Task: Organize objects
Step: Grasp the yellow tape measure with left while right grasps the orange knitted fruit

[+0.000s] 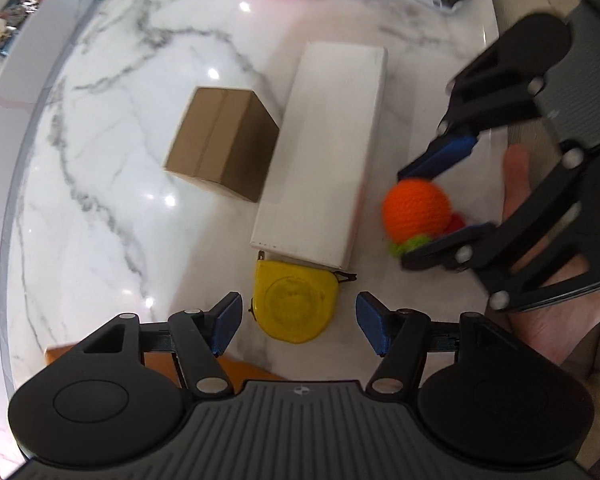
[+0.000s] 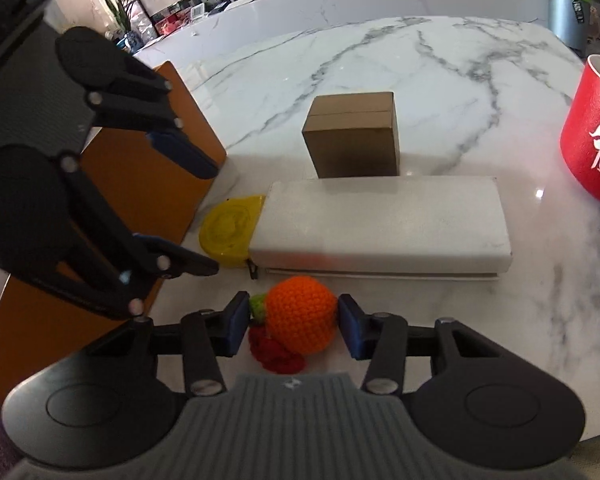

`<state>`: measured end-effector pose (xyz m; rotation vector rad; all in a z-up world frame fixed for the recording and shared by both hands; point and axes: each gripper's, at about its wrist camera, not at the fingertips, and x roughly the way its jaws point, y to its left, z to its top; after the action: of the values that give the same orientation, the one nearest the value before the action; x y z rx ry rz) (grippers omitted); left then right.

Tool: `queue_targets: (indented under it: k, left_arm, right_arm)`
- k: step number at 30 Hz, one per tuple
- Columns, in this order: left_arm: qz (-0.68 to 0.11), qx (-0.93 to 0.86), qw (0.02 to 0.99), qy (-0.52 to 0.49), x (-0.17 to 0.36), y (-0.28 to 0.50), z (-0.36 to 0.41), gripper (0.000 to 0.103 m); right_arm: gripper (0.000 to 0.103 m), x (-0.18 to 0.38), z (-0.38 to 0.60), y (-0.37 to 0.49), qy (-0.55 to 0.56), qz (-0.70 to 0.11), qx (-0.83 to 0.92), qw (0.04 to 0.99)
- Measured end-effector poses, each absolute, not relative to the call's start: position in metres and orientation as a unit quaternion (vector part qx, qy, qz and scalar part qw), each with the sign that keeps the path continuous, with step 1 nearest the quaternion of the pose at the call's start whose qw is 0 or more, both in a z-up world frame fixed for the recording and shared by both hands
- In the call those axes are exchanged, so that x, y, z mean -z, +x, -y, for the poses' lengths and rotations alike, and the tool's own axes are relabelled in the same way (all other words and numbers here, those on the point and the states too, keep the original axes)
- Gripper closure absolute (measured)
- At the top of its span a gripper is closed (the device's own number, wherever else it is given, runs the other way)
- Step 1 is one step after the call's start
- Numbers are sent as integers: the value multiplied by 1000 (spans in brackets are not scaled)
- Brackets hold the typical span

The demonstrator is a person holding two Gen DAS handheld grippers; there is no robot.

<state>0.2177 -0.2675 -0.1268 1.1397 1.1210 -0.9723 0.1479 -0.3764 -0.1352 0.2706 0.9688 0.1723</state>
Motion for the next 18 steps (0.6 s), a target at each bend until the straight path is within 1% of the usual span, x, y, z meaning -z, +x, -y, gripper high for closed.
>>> queue_targets:
  k: [3, 9, 13, 15, 18]
  left_arm:
    - [-490, 418, 574, 506, 137, 221, 272, 29]
    - [-504, 412, 559, 514, 150, 228, 276, 30]
    - [-511, 416, 561, 501, 151, 230, 276, 34]
    - [-513, 416, 564, 495, 150, 231, 274, 37]
    - [-521, 409, 576, 479, 150, 234, 270, 39]
  right_arm:
    - [53, 135, 377, 145, 117, -466, -86, 873]
    - [52, 140, 383, 145, 134, -473, -102, 865]
    - [47, 139, 384, 143, 137, -477, -109, 861]
    - [48, 139, 385, 143, 140, -477, -110, 861]
    - [52, 140, 386, 142, 140, -474, -110, 862]
